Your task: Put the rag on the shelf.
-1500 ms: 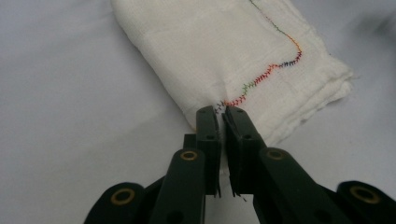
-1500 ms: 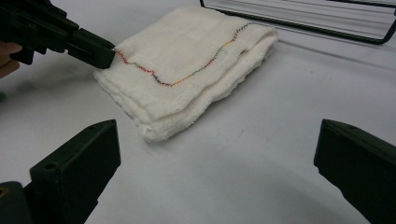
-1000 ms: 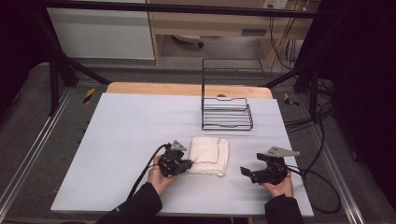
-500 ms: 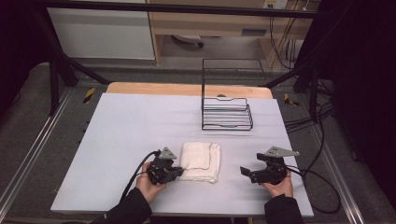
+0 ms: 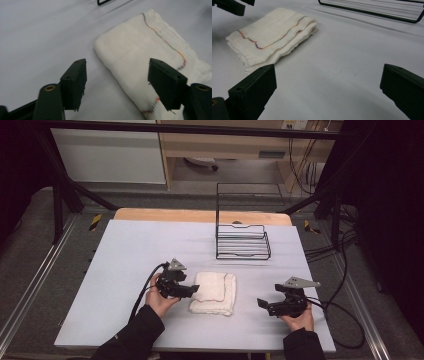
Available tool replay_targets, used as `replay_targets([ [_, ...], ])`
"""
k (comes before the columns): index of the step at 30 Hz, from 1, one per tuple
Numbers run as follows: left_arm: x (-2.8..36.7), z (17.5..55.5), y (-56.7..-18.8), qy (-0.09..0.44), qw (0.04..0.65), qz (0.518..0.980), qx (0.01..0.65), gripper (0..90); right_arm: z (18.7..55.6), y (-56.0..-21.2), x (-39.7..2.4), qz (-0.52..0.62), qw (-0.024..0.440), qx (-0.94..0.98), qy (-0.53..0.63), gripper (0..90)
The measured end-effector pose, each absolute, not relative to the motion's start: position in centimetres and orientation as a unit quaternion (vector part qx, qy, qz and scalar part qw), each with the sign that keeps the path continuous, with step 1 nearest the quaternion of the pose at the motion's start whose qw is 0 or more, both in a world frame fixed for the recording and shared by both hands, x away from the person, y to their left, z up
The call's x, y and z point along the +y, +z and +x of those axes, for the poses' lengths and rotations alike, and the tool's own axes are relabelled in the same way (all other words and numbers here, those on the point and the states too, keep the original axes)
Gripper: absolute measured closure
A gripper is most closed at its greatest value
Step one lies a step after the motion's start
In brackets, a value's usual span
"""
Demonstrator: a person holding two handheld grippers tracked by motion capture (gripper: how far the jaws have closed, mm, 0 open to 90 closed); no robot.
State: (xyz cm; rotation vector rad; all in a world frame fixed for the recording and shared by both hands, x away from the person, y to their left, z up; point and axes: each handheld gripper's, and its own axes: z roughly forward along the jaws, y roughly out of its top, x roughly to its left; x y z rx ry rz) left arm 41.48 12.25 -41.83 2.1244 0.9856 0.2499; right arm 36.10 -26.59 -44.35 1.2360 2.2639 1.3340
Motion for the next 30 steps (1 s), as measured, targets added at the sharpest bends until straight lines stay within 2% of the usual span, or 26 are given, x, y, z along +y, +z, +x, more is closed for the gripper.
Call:
replay_targets([
  [2, 12.0, 42.4, -42.0, 0.103, 0.383, 0.831, 0.391, 27.8, 36.1, -44.4, -26.6, 0.421, 0.12, 0.775, 0.456, 1.1],
  [6, 11.6, 43.9, -42.6, 0.101, 0.381, 0.824, 0.406, 28.8, 36.1, -44.4, -26.6, 0.423, 0.119, 0.773, 0.457, 1.1],
  [8, 11.2, 44.4, -42.9, 0.104, 0.378, 0.823, 0.412, 33.0, 36.1, -44.4, -26.6, 0.421, 0.12, 0.774, 0.457, 1.1],
  [10, 10.9, 44.8, -43.1, 0.101, 0.379, 0.819, 0.419, 41.0, 36.2, -44.4, -26.5, 0.421, 0.119, 0.775, 0.457, 1.1],
  [12, 10.6, 45.2, -43.2, 0.099, 0.378, 0.817, 0.424, 43.2, 36.1, -44.4, -26.5, 0.421, 0.119, 0.774, 0.457, 1.1],
  [13, 10.4, 45.4, -43.4, 0.098, 0.375, 0.818, 0.426, 47.5, 36.1, -44.4, -26.5, 0.422, 0.118, 0.773, 0.458, 1.1],
  [15, 10.0, 45.6, -43.6, 0.096, 0.367, 0.821, 0.426, 49.6, 36.1, -44.4, -26.6, 0.422, 0.118, 0.774, 0.457, 1.1],
  [20, 9.6, 46.0, -44.1, 0.091, 0.365, 0.822, 0.428, 62.1, 36.2, -44.4, -26.6, 0.421, 0.119, 0.774, 0.457, 1.1],
  [30, 9.4, 46.1, -44.4, 0.074, 0.366, 0.821, 0.431, 73.5, 36.3, -44.3, -26.5, 0.42, 0.122, 0.774, 0.457, 1.4],
])
